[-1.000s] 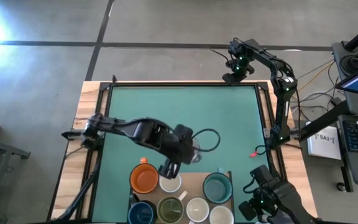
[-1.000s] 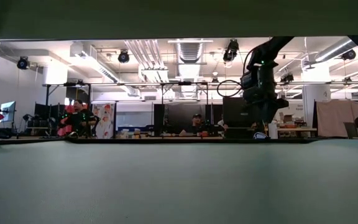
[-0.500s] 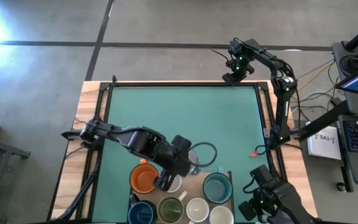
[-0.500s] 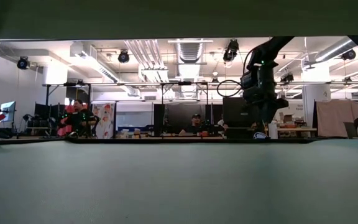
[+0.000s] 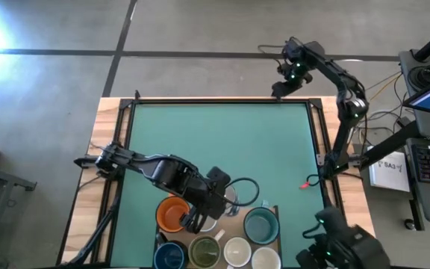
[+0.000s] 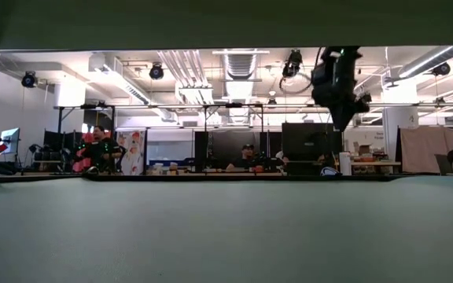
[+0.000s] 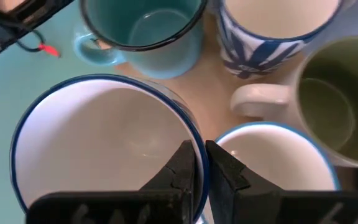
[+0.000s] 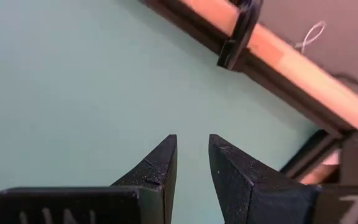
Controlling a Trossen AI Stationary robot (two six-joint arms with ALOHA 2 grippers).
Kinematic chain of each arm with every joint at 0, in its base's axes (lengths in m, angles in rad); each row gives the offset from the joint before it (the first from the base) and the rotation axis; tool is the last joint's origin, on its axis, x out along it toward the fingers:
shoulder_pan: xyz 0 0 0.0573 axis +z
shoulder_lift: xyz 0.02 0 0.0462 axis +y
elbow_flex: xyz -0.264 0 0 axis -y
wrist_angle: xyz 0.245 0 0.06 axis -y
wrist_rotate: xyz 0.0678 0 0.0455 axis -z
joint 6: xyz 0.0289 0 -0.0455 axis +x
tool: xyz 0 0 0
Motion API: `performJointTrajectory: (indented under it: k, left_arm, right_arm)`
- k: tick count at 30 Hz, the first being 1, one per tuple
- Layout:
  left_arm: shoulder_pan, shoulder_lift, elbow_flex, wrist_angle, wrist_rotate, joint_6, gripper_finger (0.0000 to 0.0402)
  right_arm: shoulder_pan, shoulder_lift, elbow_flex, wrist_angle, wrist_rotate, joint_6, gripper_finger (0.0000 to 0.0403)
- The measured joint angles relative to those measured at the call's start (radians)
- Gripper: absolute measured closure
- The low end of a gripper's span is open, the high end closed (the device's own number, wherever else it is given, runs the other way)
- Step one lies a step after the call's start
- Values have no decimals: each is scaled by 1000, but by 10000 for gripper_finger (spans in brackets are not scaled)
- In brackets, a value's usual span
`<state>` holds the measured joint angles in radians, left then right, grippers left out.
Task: Place coffee mugs
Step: Put the blue patterned mug on the shelf
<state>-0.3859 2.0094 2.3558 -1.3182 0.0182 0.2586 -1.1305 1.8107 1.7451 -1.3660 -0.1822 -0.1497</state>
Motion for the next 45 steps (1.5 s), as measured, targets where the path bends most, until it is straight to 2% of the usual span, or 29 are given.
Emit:
performJointTrajectory:
  k: [7,13,18,30,35,45]
  left_arm:
    - [0,0,0,3,40,21,399]
    - [0,0,0,20,81,51,399]
    - [1,8,0,33,81,97,399]
    - [2,34,0,33,92,134,399]
    - [2,34,-1,41,127,145,399]
    - [2,35,-9,62,128,178,395]
  right_arm:
    - [1,-189,-22,31,-2,14,321]
    - [18,-352,-106,83,-10,20,321]
    - [46,-439,-199,129,-31,39,321]
    - [106,-547,-368,160,-31,48,321]
    - [114,-566,-400,167,-31,57,321]
    - [139,-604,-436,168,-32,77,321]
